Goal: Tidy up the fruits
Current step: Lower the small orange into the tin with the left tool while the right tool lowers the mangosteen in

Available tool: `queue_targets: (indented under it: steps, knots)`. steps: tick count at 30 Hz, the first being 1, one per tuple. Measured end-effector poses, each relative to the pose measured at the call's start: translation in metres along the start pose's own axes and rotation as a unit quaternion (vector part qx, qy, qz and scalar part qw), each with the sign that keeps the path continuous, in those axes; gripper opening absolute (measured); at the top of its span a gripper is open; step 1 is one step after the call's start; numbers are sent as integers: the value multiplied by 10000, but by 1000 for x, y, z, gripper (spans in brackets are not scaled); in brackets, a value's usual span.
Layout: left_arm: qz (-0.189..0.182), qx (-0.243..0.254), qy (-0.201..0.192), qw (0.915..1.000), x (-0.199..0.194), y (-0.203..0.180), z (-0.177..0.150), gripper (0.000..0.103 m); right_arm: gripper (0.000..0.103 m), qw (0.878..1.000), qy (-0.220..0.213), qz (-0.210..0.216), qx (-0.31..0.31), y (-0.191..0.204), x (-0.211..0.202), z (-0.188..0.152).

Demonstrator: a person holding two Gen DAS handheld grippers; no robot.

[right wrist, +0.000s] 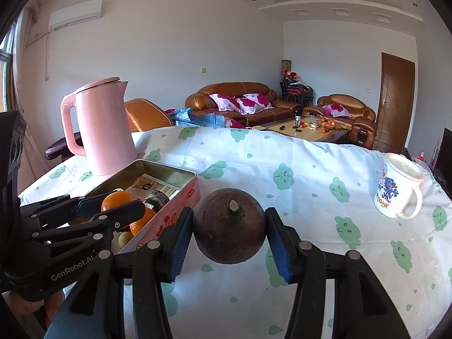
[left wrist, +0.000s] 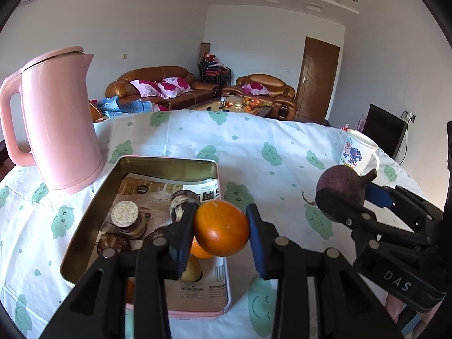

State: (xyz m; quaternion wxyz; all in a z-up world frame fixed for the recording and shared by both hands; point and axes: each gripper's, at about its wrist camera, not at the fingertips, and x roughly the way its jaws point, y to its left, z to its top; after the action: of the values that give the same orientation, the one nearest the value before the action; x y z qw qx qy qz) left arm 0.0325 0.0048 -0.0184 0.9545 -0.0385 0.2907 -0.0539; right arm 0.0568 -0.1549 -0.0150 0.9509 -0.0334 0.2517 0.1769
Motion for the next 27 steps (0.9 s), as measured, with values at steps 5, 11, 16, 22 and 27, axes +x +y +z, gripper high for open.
queue_targets:
  steps: [5,11,16,22,27]
  knots:
    - [96,-92,-9,9999,-3,13,0,37,53,9999,9,87,-117,13,4,4]
    - [223,-149,-10,9996,-5,26,0,37,53,9994,8,200,-268,29,9,8]
    - [287,-211,-15,9994,-7,36,1,37,53,9990,7,267,-370,38,13,11]
    - [400,-238,-35,9989,-10,47,2,37,53,9983,-1,349,-462,48,19,16]
    - [483,-274,-38,9984,-10,55,2,37,53,9975,7,432,-560,58,23,18]
